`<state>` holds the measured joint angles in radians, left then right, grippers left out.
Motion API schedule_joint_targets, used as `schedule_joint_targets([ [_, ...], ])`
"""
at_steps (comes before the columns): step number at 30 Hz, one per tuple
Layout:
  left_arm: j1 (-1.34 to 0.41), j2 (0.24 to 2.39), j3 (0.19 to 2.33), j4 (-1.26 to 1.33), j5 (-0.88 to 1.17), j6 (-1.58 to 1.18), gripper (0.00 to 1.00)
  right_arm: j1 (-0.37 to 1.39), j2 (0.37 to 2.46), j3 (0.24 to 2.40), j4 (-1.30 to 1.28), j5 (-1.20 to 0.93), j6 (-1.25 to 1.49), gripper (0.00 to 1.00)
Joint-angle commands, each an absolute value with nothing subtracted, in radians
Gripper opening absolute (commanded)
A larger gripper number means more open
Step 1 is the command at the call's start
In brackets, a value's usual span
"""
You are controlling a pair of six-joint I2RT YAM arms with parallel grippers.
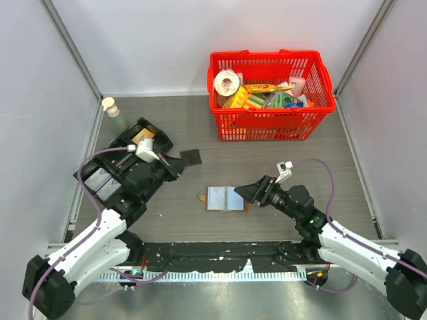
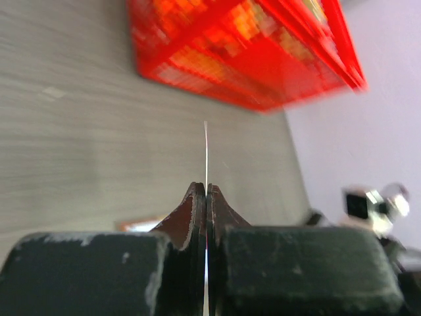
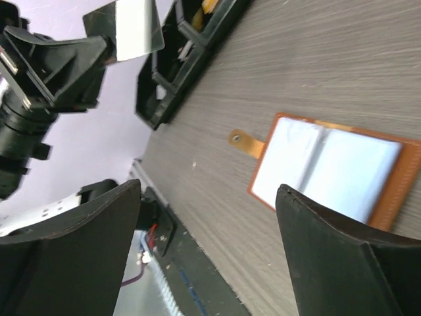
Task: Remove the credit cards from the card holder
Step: Place the credit card in the storage box.
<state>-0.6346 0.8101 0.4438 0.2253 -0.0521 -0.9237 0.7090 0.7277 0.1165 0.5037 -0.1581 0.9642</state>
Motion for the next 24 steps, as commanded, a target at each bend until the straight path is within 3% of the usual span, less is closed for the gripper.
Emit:
schedule_joint_targets([
  [1,-0.436,0.741,0.518,0.003,-0.176,-0.824,0.0,0.706,0.64,0.198,0.23,-0.015,0.832,0.89],
  [10,0.038,0.683,0.58,-0.163,-0.208,-0.799,0.0,0.704,0.541,0.199,0.143,0.048,0.726,0.92],
  [15,0.086,0.733,0.585,-0.126,-0.342,-0.733,0.0,0.704,0.548,0.202,0.141,0.034,0.718,0.92],
  [24,0.172,1.03,0.609,0.103,-0.311,-0.781,0.0,0.703,0.529,0.218,0.106,0.034,0.653,0.92],
])
